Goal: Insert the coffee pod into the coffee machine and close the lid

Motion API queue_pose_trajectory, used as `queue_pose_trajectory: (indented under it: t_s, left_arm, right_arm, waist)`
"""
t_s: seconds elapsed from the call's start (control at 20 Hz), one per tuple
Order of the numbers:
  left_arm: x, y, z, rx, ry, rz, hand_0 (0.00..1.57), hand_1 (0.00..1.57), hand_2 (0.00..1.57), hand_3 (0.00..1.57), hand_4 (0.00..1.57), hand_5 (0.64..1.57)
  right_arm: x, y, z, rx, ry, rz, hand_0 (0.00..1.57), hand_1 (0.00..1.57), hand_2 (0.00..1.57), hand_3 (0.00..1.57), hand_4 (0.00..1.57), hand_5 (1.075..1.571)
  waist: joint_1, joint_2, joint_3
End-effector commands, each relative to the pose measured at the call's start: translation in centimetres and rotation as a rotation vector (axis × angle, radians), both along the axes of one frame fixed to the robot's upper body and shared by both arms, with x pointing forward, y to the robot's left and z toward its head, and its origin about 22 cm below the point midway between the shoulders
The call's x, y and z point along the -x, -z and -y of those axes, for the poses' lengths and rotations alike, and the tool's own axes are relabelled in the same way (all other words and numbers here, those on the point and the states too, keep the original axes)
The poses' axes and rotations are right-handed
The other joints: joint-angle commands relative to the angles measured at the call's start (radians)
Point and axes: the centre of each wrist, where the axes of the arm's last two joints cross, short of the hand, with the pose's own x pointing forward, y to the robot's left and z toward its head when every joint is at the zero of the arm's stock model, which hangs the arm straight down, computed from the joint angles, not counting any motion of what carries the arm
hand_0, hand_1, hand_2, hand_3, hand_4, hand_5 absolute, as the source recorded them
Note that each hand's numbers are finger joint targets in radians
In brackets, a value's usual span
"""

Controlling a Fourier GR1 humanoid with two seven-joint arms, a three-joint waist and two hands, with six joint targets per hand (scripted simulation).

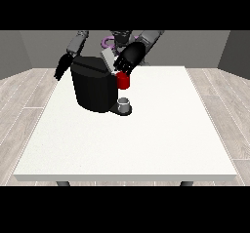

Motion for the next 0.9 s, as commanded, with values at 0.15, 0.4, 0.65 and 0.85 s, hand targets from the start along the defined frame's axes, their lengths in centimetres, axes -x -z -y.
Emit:
queue_pose_trajectory:
  t_s: [0.15, 0.4, 0.65, 0.85]
  left_arm:
    - [0.0, 1.6, -1.6, -0.12, -0.031, 0.025, 1.21, 1.21, 1.22, 1.09, 0.0, 1.571]
    - [0.0, 1.0, -0.9, -0.148, 0.002, 0.028, 1.14, 1.14, 1.15, 1.0, 0.0, 1.571]
    - [-0.2, 2.2, -1.8, -0.066, -0.026, 0.076, 1.11, 1.11, 1.12, 0.97, 0.0, 1.571]
    - [-0.2, 0.3, 0.0, -0.037, -0.006, 0.119, 1.25, 1.25, 1.21, 0.96, 0.0, 1.571]
  right_arm:
    - [-0.1, -1.6, -1.0, -0.017, -0.004, 0.008, 0.0, 0.0, 0.0, 0.0, 0.0, 1.571]
    - [-0.9, -2.1, -0.5, -0.011, 0.017, -0.018, 0.0, 0.0, 0.0, 0.0, 0.0, 1.571]
    - [-0.1, -1.9, -0.9, -0.008, -0.014, -0.005, 0.0, 0.0, 0.0, 0.0, 0.06, 1.571]
    - [-0.2, -0.7, -1.3, 0.008, -0.02, -0.002, 0.0, 0.0, 0.0, 0.0, 0.14, 1.571]
  waist:
    - [-0.016, 0.007, -0.0005]
    - [0.014, 0.01, -0.0002]
    - [-0.025, 0.023, -0.0006]
    - [-0.022, 0.038, -0.0002]
